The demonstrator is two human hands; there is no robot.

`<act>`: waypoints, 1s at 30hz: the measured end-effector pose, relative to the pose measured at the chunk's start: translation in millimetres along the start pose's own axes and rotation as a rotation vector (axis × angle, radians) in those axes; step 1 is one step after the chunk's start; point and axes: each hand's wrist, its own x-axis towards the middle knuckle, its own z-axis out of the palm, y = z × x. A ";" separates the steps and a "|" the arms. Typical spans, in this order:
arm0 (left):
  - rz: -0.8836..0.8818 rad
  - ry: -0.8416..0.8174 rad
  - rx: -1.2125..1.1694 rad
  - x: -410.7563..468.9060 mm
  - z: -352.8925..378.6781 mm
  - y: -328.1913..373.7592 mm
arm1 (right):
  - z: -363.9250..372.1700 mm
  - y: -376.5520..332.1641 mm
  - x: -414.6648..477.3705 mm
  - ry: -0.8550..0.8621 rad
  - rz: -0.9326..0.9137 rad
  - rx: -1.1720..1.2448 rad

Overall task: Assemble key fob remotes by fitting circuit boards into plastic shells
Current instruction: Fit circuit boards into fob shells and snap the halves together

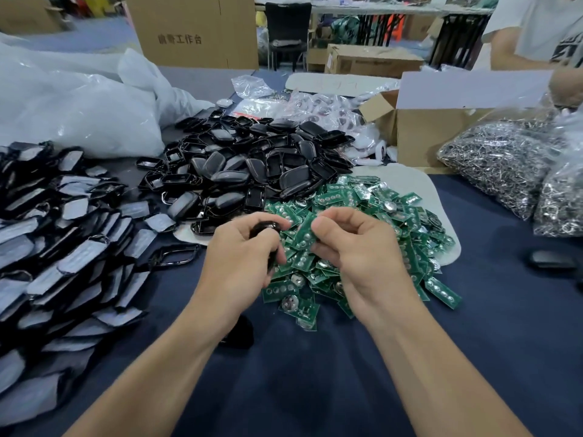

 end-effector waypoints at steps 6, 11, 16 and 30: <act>-0.051 -0.088 -0.052 -4.4 6.6 1.4 | 1.1 -5.7 -0.3 -0.030 0.091 0.140; -0.142 -0.119 -0.229 -3.4 4.7 1.9 | 2.6 -7.1 -2.7 -0.056 0.092 0.141; -0.120 -0.074 -0.220 -2.5 0.5 1.0 | -1.9 -10.8 -3.0 -0.063 0.042 0.058; -0.218 -0.375 -0.372 5.6 -6.5 -0.3 | -11.6 -15.9 2.3 -0.124 0.041 0.113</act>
